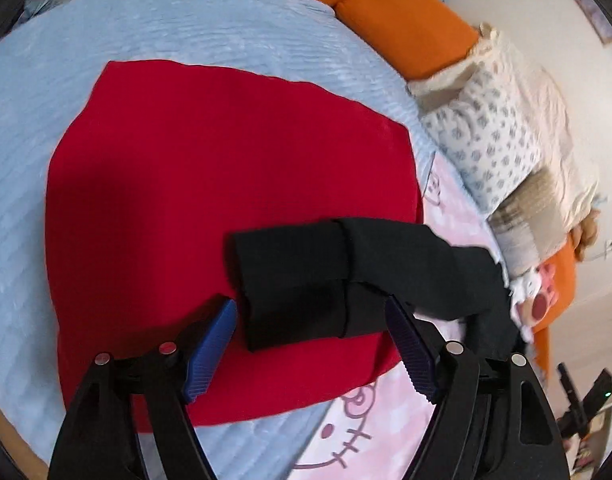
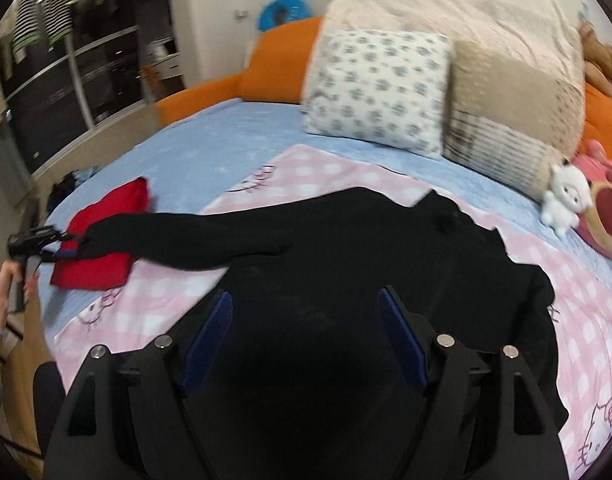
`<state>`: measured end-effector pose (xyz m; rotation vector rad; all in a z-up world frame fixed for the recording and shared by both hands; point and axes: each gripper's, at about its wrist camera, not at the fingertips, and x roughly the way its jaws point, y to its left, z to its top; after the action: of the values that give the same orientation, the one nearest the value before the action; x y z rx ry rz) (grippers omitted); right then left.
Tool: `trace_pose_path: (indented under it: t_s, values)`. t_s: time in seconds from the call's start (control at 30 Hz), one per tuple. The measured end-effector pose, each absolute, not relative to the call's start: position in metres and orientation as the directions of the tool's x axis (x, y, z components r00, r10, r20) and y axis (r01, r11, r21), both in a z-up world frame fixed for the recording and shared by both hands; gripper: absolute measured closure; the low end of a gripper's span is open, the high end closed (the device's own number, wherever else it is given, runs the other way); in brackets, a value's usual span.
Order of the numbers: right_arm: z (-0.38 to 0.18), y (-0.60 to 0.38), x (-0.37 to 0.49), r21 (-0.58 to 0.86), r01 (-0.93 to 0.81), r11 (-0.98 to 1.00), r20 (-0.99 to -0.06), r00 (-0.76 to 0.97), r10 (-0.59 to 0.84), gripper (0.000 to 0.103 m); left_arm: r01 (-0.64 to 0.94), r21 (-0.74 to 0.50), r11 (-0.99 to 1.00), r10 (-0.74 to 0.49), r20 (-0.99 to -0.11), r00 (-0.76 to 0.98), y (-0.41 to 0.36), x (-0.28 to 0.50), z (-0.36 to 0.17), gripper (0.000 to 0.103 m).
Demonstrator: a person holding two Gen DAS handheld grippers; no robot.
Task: Fold large clothes
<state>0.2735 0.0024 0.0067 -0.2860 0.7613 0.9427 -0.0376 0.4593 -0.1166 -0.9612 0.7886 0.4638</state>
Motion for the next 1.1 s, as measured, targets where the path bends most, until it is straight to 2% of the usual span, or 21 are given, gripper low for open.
trace_pose_path:
  t_s: [0.1, 0.23, 0.27, 0.33, 0.43, 0.47, 0.53, 0.57, 0.6, 0.63, 0.87, 0.97, 1.1]
  values:
    - [0.003, 0.009, 0.273, 0.104, -0.816, 0.569, -0.704, 0.344, 0.621, 0.026, -0.675, -0.513, 0.530, -0.025, -0.805, 0.593, 0.466, -0.020, -0.123, 0.021]
    - [-0.010, 0.008, 0.278, 0.168, -0.816, 0.553, -0.700, 0.296, 0.650, 0.029, -0.683, -0.454, 0.572, 0.002, -0.832, 0.554, 0.467, -0.004, -0.120, 0.021]
    - [-0.013, 0.009, 0.279, 0.173, -0.818, 0.549, -0.704, 0.287, 0.649, 0.032, -0.682, -0.445, 0.581, 0.009, -0.834, 0.552, 0.468, -0.001, -0.119, 0.022]
    - [-0.025, 0.013, 0.286, 0.195, -0.814, 0.547, -0.714, 0.264, 0.648, 0.051, -0.686, -0.396, 0.610, 0.041, -0.849, 0.527, 0.466, 0.005, -0.116, 0.028]
    - [-0.042, 0.021, 0.301, 0.249, -0.800, 0.546, -0.718, 0.226, 0.659, 0.065, -0.692, -0.317, 0.648, 0.082, -0.875, 0.478, 0.463, 0.011, -0.110, 0.038]
    - [-0.048, 0.025, 0.307, 0.253, -0.795, 0.551, -0.723, 0.224, 0.654, 0.066, -0.692, -0.307, 0.653, 0.094, -0.875, 0.476, 0.463, 0.010, -0.107, 0.045]
    - [-0.064, 0.036, 0.327, 0.293, -0.777, 0.558, -0.735, 0.190, 0.651, 0.069, -0.703, -0.275, 0.656, 0.124, -0.879, 0.460, 0.463, 0.007, -0.097, 0.075]
    - [-0.072, 0.042, 0.337, 0.321, -0.763, 0.562, -0.739, 0.170, 0.652, 0.069, -0.698, -0.286, 0.657, 0.127, -0.870, 0.477, 0.464, 0.002, -0.089, 0.077]
    - [-0.078, 0.047, 0.343, 0.341, -0.755, 0.560, -0.740, 0.151, 0.655, 0.069, -0.690, -0.307, 0.655, 0.134, -0.852, 0.507, 0.465, 0.000, -0.077, 0.090]
    - [-0.086, 0.056, 0.353, 0.369, -0.746, 0.554, -0.743, 0.121, 0.658, 0.069, -0.689, -0.306, 0.656, 0.154, -0.840, 0.520, 0.467, -0.001, -0.067, 0.094]
    - [-0.114, 0.099, 0.409, 0.455, -0.686, 0.567, -0.746, 0.054, 0.663, 0.070, -0.597, -0.276, 0.753, 0.197, -0.772, 0.604, 0.456, 0.036, 0.016, 0.094]
    - [-0.122, 0.111, 0.431, 0.451, -0.674, 0.586, -0.765, 0.046, 0.642, 0.070, -0.468, -0.341, 0.815, 0.108, -0.704, 0.702, 0.428, 0.051, 0.059, 0.095]
    - [-0.135, 0.125, 0.455, 0.452, -0.675, 0.583, -0.800, -0.017, 0.600, 0.074, -0.200, -0.329, 0.923, -0.050, -0.617, 0.785, 0.350, 0.070, 0.112, 0.094]
